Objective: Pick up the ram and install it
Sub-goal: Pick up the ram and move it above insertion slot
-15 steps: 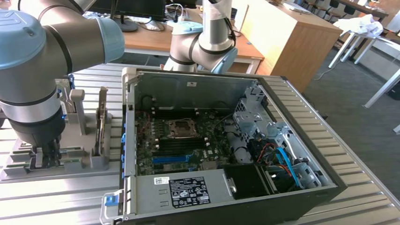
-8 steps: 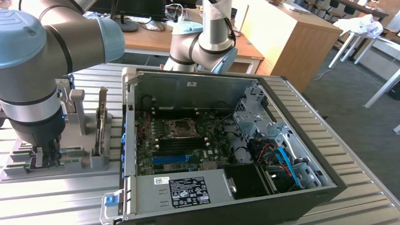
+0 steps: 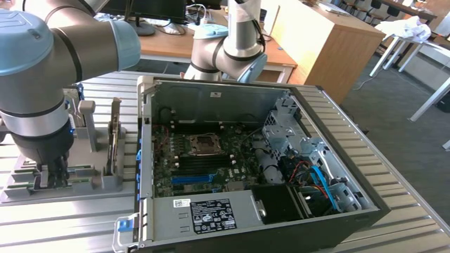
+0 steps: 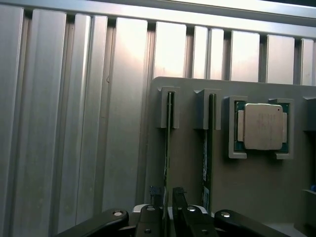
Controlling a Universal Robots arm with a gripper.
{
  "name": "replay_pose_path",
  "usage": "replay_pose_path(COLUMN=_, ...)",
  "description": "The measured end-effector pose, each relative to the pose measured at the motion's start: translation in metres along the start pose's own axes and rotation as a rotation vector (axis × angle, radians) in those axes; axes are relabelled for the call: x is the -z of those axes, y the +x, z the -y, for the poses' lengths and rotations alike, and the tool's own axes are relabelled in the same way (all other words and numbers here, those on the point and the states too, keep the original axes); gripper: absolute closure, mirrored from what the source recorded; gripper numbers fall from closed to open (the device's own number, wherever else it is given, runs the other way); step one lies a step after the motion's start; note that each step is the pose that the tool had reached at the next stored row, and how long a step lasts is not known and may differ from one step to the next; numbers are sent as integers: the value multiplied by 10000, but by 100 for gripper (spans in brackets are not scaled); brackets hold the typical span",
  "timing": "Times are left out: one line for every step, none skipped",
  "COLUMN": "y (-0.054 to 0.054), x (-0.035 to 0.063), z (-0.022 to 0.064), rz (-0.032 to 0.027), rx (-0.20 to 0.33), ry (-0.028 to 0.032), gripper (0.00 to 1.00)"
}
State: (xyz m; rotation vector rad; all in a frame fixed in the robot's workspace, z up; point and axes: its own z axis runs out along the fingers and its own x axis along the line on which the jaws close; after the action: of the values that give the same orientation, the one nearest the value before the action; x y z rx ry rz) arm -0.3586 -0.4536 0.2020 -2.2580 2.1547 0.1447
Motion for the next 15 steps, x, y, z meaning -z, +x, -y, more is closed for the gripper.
replay_pose_path(y=-2, x=-1, z=1, rz=-9, rx=1, ry=1, gripper=77)
replay_pose_path(y=-2, x=-2, z=1, rz=-22, rx=1, ry=1, gripper=77)
replay_pose_path(y=-2, x=-1, z=1, rz=-32, rx=0, ry=-2, gripper=77)
replay_pose_path(y=-2, x=0, z=0, rz=-35, rx=-1, ry=-3, gripper=77)
replay_pose_path(y=-3, x=0, z=0, rz=-36, rx=-2, ry=-4, gripper=77)
replay_pose_path(y=-3, x=-1, z=0, rz=-35, rx=-2, ry=-2, gripper=77)
replay_pose_path(y=-3, x=-1, z=0, rz=-35, rx=-2, ry=-2, gripper=77)
replay_pose_path(y=-3, x=-1, z=0, rz=-35, rx=-2, ry=-2, gripper=77)
replay_pose_path(y=-3, x=-1, z=0, rz=-35, rx=-2, ry=-2, gripper=77)
replay_pose_path(y=-3, x=-1, z=0, rz=-35, rx=-2, ry=-2, gripper=77)
replay_pose_path(y=-3, x=-1, z=0, rz=-35, rx=-2, ry=-2, gripper=77)
replay_pose_path(y=-3, x=-1, z=0, rz=-35, rx=-2, ry=-2, gripper=77)
replay_pose_path(y=-3, x=-1, z=0, rz=-35, rx=-2, ry=-2, gripper=77)
replay_pose_path(y=-3, x=-1, z=0, rz=-35, rx=-2, ry=-2, gripper=77)
replay_pose_path(y=-3, x=-1, z=0, rz=-35, rx=-2, ry=-2, gripper=77)
